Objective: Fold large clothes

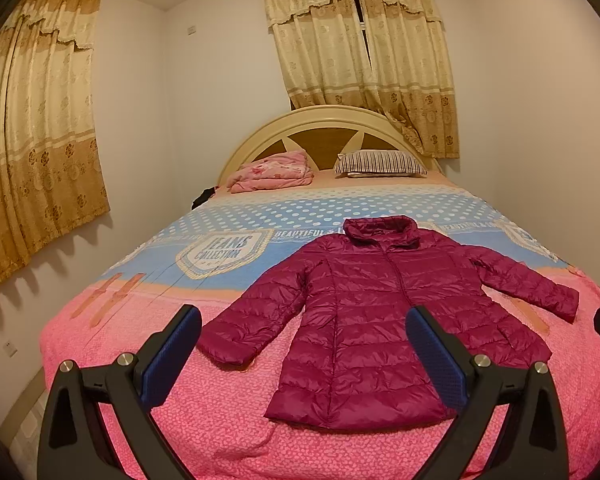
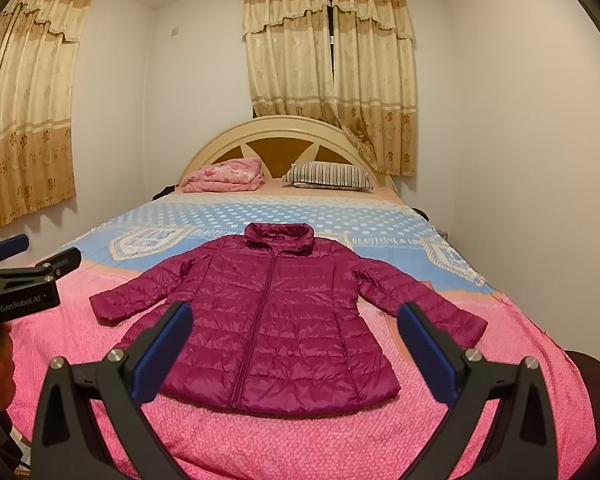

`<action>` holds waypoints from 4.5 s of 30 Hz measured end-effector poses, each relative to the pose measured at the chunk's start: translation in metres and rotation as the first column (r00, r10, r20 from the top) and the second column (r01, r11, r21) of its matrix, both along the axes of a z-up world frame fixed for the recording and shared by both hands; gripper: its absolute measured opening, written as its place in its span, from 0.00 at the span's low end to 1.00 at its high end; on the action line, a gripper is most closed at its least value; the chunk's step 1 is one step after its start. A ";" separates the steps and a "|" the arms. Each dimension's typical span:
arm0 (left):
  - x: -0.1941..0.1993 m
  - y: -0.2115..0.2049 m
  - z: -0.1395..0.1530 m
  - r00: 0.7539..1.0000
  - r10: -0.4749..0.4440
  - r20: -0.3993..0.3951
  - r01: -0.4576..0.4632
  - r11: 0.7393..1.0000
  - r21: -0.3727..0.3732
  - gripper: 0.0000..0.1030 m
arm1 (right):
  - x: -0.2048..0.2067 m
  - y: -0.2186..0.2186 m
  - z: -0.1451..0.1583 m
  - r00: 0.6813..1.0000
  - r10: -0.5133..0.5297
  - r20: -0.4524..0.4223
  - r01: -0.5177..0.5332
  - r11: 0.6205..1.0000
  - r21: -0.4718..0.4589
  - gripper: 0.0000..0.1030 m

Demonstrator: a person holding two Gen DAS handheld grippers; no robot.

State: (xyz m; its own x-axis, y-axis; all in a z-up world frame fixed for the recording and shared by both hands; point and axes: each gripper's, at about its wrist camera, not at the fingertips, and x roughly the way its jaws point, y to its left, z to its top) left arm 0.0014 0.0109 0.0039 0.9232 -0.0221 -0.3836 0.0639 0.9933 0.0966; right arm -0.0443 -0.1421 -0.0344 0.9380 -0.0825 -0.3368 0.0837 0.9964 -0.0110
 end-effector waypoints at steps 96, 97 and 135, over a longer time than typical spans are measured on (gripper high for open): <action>0.181 -0.039 -0.116 0.980 0.039 -0.196 -0.014 0.992 0.128 0.99 | 0.119 -0.228 -0.123 0.873 -0.313 -0.374 0.424 0.865 0.267 0.84; 0.186 -0.041 -0.118 0.979 0.038 -0.198 -0.012 0.991 0.132 0.99 | 0.121 -0.237 -0.125 0.866 -0.324 -0.381 0.440 0.856 0.271 0.83; 0.274 0.002 -0.130 0.956 0.171 -0.239 -0.129 0.975 0.179 0.99 | 0.252 -0.216 -0.069 0.907 -0.186 -0.377 0.262 0.951 0.163 0.14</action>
State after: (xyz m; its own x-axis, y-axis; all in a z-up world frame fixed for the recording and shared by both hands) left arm 0.2754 0.0133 -0.1258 0.7840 0.1899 -0.5910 -0.0419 0.9661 0.2548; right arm 0.2076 -0.3577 -0.1030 0.7186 -0.1693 -0.6745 0.3338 0.9349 0.1209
